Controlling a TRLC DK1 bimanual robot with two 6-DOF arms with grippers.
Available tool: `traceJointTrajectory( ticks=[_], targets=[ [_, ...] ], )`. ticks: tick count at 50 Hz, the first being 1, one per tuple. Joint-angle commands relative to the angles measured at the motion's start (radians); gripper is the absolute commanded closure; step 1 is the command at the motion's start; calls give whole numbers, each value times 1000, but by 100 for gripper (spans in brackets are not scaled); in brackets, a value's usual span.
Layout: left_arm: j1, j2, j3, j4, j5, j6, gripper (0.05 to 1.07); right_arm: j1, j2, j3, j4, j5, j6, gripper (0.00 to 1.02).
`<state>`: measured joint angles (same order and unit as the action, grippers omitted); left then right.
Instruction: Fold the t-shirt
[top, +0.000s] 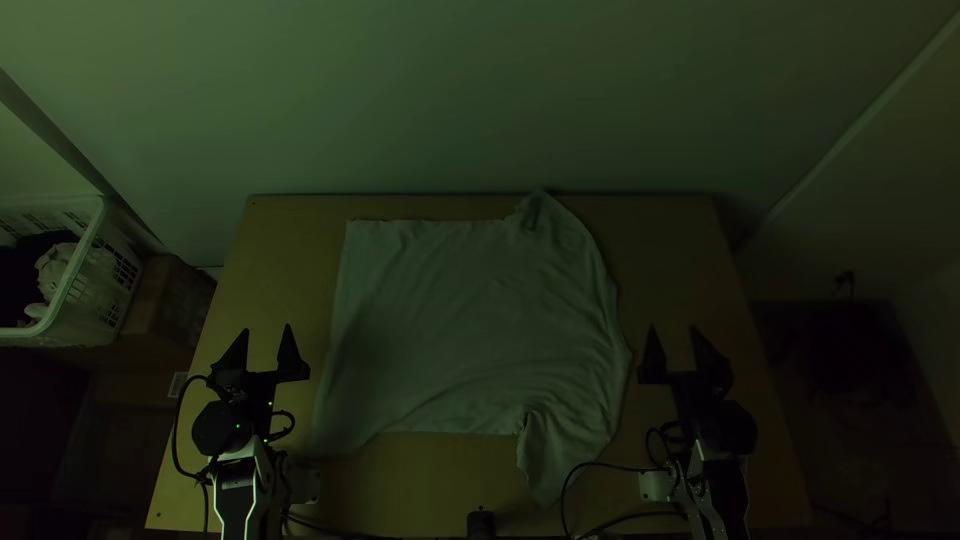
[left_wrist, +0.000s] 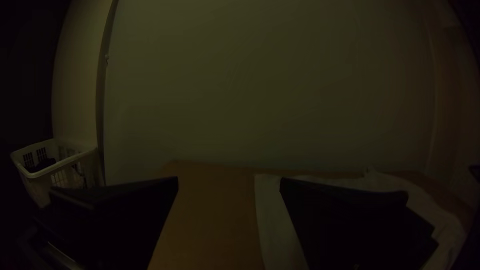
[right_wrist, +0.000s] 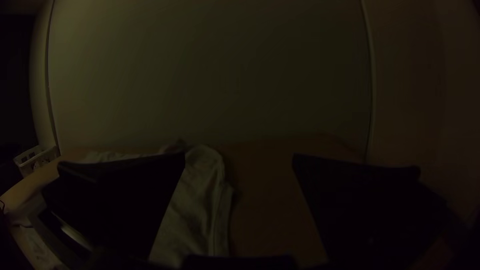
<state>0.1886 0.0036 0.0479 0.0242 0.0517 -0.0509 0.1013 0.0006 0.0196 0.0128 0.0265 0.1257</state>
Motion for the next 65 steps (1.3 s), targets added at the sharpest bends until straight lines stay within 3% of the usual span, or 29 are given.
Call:
traceJointTrajectory(
  ticks=[1, 25, 65],
  targets=[
    [-5, -5, -45, -26, 0, 10, 9, -6, -4, -12, -25, 1, -5, 4],
    [-5, -5, -45, -26, 0, 10, 9, -6, -4, -12, -25, 1, -5, 4],
    [-20, -5, 6, -38, -12, -24, 9, 78, -4, 43, -59, -5, 9, 4]
  ],
)
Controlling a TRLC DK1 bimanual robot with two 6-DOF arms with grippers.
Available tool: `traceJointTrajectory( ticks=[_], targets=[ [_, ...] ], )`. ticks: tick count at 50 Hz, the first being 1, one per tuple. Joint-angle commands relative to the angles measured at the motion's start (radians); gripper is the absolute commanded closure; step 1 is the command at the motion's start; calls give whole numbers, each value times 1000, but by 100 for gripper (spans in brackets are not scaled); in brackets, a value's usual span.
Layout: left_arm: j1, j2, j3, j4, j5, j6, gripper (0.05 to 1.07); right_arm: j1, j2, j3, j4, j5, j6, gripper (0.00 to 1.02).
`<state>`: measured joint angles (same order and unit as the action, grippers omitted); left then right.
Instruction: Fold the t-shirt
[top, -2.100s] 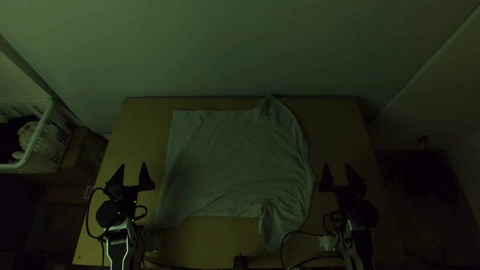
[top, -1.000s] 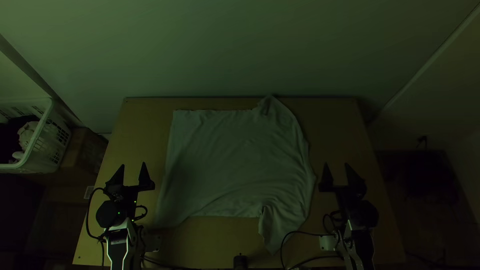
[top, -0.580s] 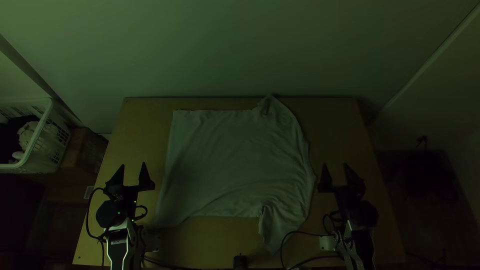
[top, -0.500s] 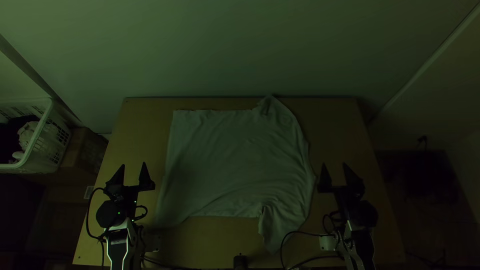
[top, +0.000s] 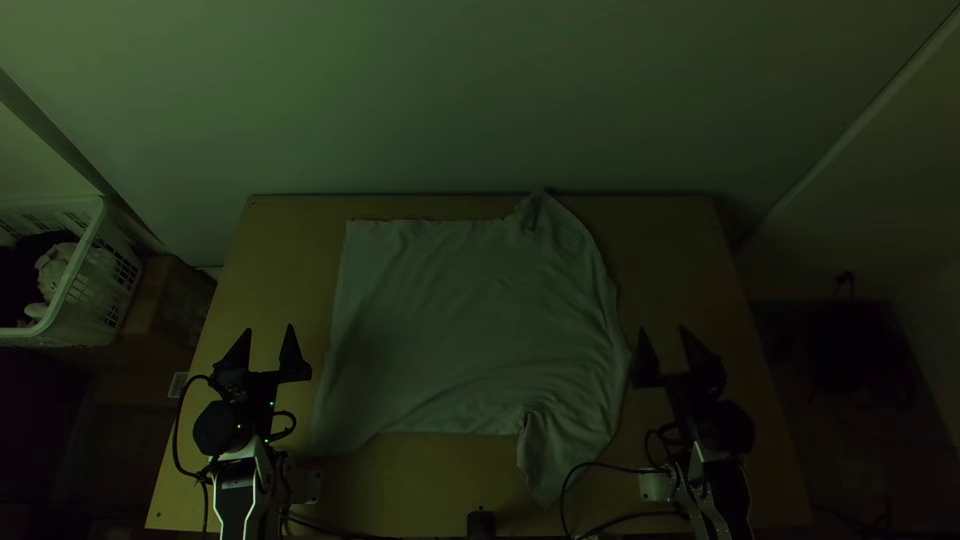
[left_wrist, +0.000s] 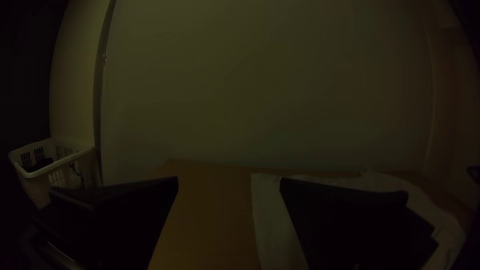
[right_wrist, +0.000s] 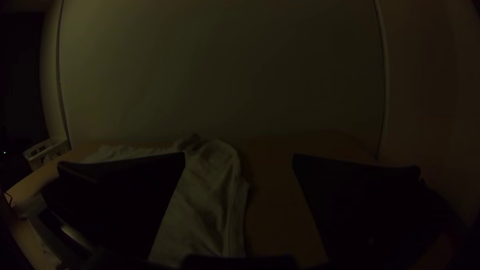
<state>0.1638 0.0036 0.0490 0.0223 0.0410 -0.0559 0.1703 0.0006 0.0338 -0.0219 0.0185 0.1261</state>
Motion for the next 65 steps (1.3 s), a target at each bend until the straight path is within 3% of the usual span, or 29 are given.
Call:
traceJointTrajectory(
  ticks=[1, 17, 37, 54, 65],
  targets=[
    [5, -5, 11, -38, -1, -19, 9, 11, -4, 35, -27, 3, 9, 4],
    [-12, 82, 117, 22, 11, -16, 9, 15, 45, 149, 51, 3, -29, 4],
    [-29, 489, 410, 71, 11, -16, 9, 17, 441, 410, 152, 1, -102, 4],
    [-33, 816, 712, 62, 11, -12, 9, 9, 845, 715, 140, -3, -102, 4],
    [-64, 1029, 893, 31, 11, 1, 9, 5, 1090, 931, 28, -9, -89, 4]
  ],
)
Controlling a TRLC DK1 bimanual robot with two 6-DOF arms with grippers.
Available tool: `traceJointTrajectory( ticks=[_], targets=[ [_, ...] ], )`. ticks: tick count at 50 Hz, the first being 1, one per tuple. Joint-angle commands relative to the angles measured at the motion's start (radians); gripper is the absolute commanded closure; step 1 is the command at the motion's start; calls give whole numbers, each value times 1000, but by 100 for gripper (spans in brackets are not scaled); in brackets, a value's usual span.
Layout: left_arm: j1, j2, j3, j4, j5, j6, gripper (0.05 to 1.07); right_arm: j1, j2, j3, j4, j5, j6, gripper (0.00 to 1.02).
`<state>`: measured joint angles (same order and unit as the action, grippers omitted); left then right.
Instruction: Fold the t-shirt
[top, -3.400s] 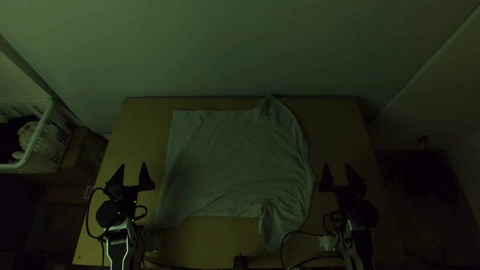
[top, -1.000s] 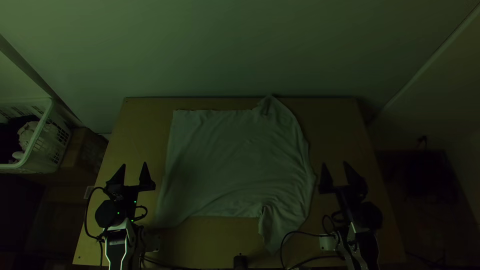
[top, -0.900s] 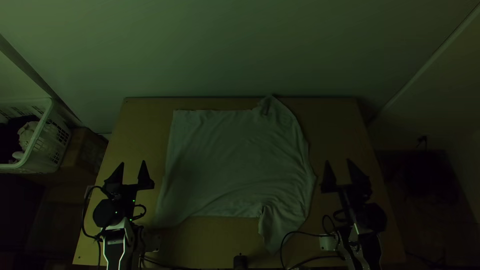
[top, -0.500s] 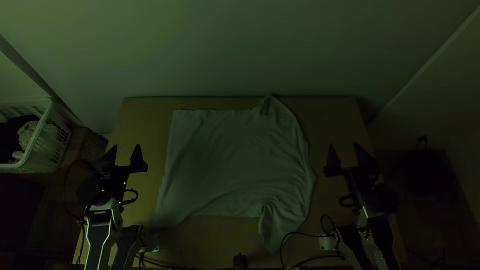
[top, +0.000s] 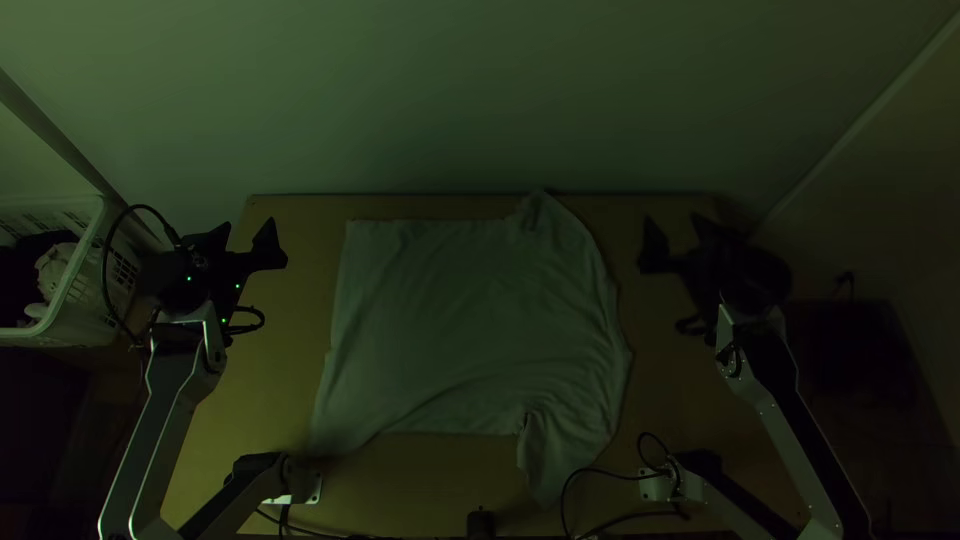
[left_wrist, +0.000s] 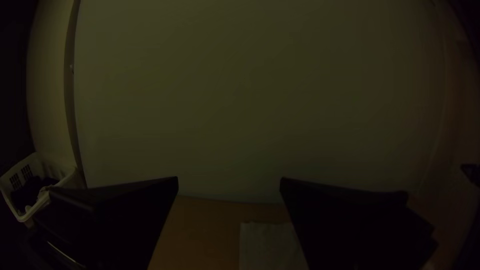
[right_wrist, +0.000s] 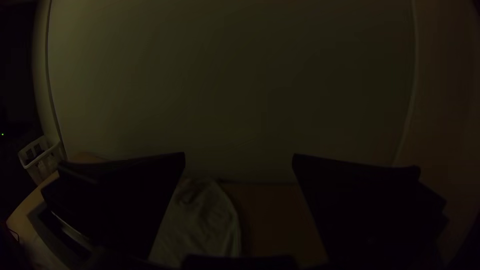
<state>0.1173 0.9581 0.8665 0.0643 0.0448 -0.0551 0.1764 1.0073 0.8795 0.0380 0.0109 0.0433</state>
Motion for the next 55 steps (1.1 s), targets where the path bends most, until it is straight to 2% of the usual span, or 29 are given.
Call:
traceJointTrajectory(
  ticks=[1, 16, 31, 37, 47, 55],
  targets=[
    [-19, 91, 89, -12, 7, 0, 9, -2, 100, 101, -38, -5, -5, 4],
    [-67, 376, 345, -135, 6, -2, 9, -17, 320, 276, -67, -5, 7, 4],
    [-82, 562, 488, -167, 6, -19, 9, -23, 511, 421, -89, -6, 35, 4],
    [-91, 639, 539, -195, 6, -15, 9, -23, 608, 503, -148, -23, 61, 4],
    [-103, 781, 657, -281, 6, -2, 9, -31, 801, 694, -328, -58, 156, 4],
    [-111, 927, 783, -397, 6, -2, 10, -35, 872, 739, -337, -60, 201, 4]
  ],
)
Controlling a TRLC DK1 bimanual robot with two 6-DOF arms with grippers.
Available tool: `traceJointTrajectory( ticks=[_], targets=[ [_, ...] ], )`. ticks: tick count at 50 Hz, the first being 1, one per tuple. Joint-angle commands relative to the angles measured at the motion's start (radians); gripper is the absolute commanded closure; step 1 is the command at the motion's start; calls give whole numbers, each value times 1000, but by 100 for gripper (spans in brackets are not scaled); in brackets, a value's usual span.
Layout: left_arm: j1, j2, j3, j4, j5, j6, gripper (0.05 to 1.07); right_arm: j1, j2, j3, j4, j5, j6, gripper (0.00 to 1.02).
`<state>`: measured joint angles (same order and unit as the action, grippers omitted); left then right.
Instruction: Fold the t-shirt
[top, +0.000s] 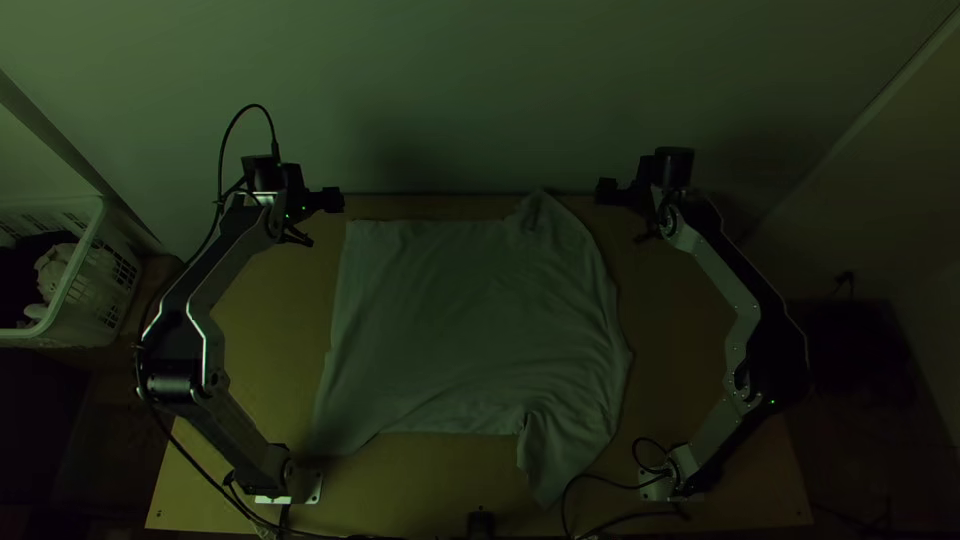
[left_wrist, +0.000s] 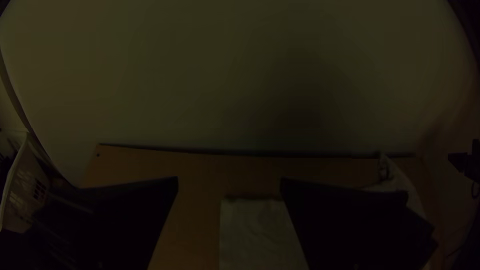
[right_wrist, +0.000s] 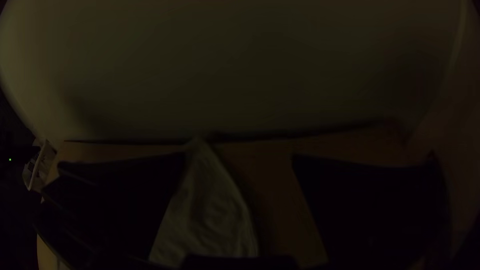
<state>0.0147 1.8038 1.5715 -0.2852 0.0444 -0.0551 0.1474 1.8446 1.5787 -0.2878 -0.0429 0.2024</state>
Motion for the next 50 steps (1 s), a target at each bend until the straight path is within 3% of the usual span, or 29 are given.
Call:
traceJointTrajectory(
  ticks=[1, 12, 23, 47, 50],
  targets=[
    [-12, 97, 91, -63, 6, -2, 10, -6, 41, 44, -11, -6, 43, 4],
    [-30, 258, 225, -183, -5, 1, 10, -8, 108, 98, -68, -9, 46, 4],
    [-30, 370, 295, -187, -34, 1, 11, -8, 177, 201, -188, -17, 48, 4],
    [-39, 506, 390, -229, -89, 24, 11, 1, 214, 214, -191, -17, 49, 4],
    [-39, 513, 387, -232, -89, 28, 18, 0, 217, 213, -191, -17, 49, 4]
  ],
)
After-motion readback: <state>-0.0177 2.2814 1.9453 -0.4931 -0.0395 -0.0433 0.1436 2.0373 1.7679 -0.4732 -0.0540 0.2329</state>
